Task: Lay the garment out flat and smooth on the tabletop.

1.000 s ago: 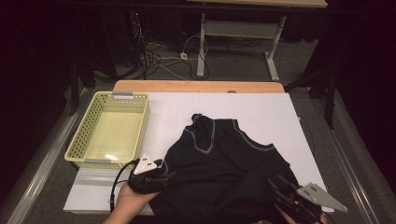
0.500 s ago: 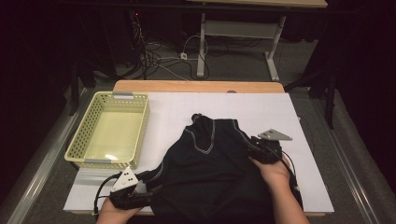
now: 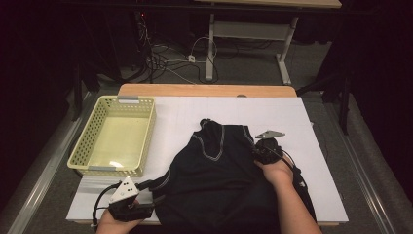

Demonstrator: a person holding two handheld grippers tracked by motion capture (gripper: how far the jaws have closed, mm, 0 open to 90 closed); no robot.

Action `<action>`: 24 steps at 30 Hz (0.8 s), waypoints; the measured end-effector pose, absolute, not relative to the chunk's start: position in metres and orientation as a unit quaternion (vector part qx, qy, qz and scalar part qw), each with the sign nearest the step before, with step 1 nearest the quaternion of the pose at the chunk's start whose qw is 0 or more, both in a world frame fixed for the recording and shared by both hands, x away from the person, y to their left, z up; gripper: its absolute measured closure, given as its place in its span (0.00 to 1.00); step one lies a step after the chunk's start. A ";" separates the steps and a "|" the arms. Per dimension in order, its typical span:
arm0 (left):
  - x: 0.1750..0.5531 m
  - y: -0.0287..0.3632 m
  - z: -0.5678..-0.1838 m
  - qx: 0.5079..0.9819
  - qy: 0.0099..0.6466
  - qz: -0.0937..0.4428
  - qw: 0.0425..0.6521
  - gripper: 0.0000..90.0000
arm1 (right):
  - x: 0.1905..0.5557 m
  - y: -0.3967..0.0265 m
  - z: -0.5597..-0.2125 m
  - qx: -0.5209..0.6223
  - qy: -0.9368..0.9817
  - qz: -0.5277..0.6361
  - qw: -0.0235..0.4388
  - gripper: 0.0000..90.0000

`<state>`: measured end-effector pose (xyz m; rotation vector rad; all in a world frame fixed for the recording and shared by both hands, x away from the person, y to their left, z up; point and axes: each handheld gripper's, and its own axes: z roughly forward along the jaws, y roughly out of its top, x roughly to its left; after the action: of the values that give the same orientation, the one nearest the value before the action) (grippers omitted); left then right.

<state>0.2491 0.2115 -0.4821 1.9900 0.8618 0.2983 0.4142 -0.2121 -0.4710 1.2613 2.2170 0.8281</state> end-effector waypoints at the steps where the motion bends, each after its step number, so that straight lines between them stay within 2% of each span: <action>1: 0.249 0.209 -0.482 0.809 0.347 0.123 0.458 0.33 | 0.411 -0.213 -0.470 0.455 0.806 0.292 0.240 0.90; 2: 0.249 0.207 -0.480 0.811 0.341 0.127 0.458 0.33 | 0.405 -0.221 -0.465 0.451 0.802 0.288 0.264 0.90; 5: 0.249 0.205 -0.478 0.808 0.341 0.144 0.459 0.33 | 0.393 -0.248 -0.453 0.458 0.793 0.278 0.289 0.90; 8: 0.249 0.203 -0.476 0.804 0.339 0.145 0.467 0.33 | 0.384 -0.272 -0.448 0.472 0.785 0.277 0.291 0.90; 9: 0.249 0.200 -0.475 0.806 0.334 0.142 0.468 0.33 | 0.374 -0.293 -0.444 0.485 0.773 0.281 0.299 0.90; 14: 0.248 0.186 -0.466 0.812 0.318 0.142 0.469 0.30 | 0.350 -0.330 -0.447 0.495 0.758 0.296 0.305 0.90; 18: 0.252 0.170 -0.447 0.808 0.307 0.128 0.486 0.27 | 0.339 -0.344 -0.449 0.499 0.751 0.312 0.301 0.90; 21: 0.270 0.145 -0.427 0.808 0.306 0.127 0.487 0.27 | 0.332 -0.347 -0.448 0.489 0.752 0.326 0.300 0.90; 22: 0.292 0.130 -0.417 0.796 0.319 0.136 0.497 0.34 | 0.328 -0.344 -0.447 0.480 0.754 0.331 0.302 0.90; 23: 0.292 0.130 -0.417 0.796 0.319 0.136 0.497 0.41 | 0.328 -0.344 -0.447 0.480 0.754 0.331 0.302 0.90; 24: 0.307 0.125 -0.415 0.786 0.336 0.127 0.504 0.47 | 0.326 -0.340 -0.448 0.472 0.757 0.335 0.303 0.90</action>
<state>0.3074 0.1248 -0.4146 1.8975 0.8110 0.3062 0.3258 -0.3399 -0.4475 1.2513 2.0051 0.8886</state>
